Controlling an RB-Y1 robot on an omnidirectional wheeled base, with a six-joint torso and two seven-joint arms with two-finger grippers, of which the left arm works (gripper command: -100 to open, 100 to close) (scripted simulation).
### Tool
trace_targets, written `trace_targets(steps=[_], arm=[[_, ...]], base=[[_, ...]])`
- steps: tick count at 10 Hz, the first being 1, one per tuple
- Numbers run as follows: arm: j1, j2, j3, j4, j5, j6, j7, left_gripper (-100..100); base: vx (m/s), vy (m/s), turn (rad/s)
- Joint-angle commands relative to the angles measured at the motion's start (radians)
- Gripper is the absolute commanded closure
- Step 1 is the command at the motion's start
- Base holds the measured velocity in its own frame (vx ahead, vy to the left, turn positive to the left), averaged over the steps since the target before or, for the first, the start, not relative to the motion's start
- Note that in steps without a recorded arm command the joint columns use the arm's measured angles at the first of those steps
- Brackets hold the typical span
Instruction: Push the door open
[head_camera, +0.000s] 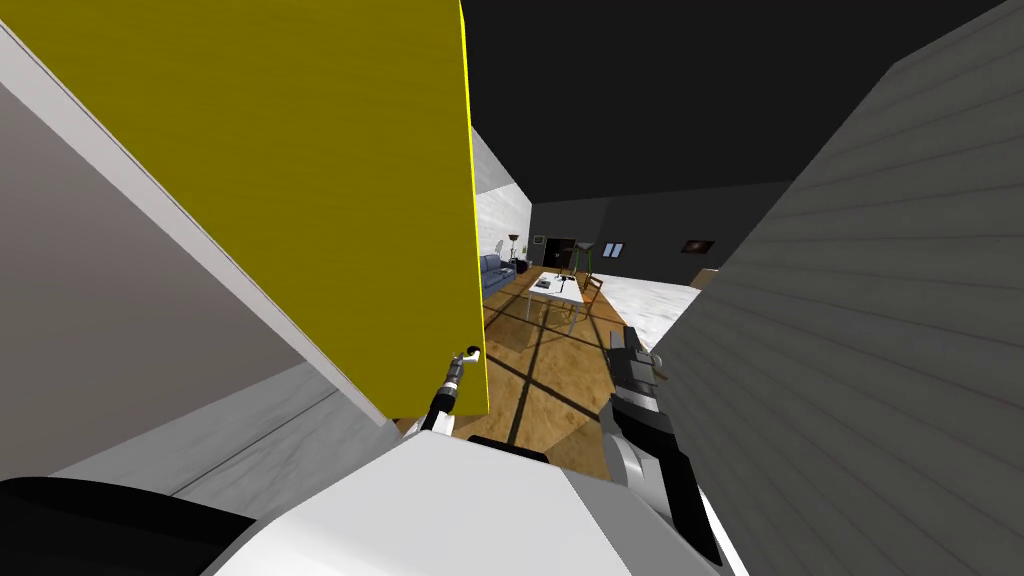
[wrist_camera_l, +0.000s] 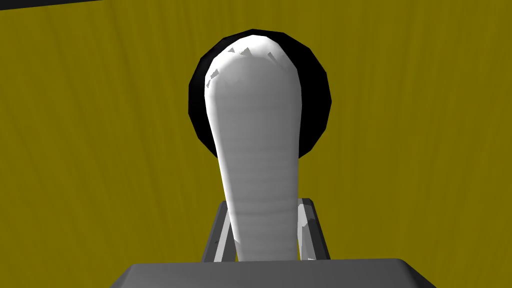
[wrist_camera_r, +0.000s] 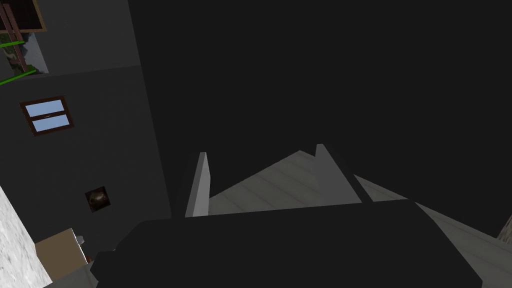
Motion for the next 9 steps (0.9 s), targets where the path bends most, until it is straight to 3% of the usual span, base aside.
trace_targets(steps=[1, 4, 5, 9], arm=[[-0.005, -0.003, 0.021, -0.004, 0.008, -0.002, -0.007, 100], [-0.010, -0.017, 0.050, 0.003, 0.021, -0.003, -0.017, 100], [-0.004, -0.012, 0.049, 0.001, 0.019, 0.000, -0.017, 100], [-0.004, 0.001, 0.094, 0.002, 0.043, -0.003, -0.031, 100]], base=[[0.190, -0.074, 0.073], [0.168, -0.080, 0.070], [0.074, -0.028, 0.042], [0.175, -0.037, 0.049]])
